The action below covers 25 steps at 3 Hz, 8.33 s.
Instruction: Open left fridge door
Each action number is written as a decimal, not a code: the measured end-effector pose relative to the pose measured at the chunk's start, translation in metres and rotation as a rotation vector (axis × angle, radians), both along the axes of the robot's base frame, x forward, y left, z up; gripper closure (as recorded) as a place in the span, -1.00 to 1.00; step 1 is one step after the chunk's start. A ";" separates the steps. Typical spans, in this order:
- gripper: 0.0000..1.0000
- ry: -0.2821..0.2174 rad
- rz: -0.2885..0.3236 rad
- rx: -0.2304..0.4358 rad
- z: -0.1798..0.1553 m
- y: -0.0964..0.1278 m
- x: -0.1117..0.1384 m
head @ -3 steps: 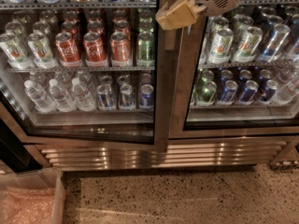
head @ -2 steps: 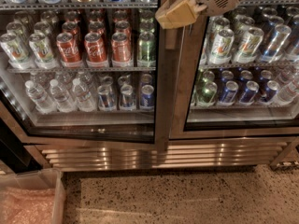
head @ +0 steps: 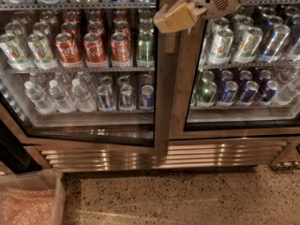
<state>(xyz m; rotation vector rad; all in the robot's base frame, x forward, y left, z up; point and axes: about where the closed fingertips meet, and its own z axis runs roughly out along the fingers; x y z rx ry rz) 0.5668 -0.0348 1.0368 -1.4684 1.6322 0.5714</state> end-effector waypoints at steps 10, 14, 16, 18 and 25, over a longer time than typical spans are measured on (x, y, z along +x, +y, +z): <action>0.30 -0.019 0.007 -0.013 -0.004 0.002 -0.040; 0.19 -0.031 0.022 -0.025 -0.004 0.009 -0.051; 0.00 -0.031 0.033 -0.037 -0.001 0.009 -0.077; 0.00 -0.036 0.021 -0.039 0.000 0.007 -0.086; -0.70 -0.164 -0.266 -0.102 0.029 -0.031 -0.200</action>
Offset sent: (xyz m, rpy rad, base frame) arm -0.0028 -0.0003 0.0000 0.0001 0.0001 -0.0001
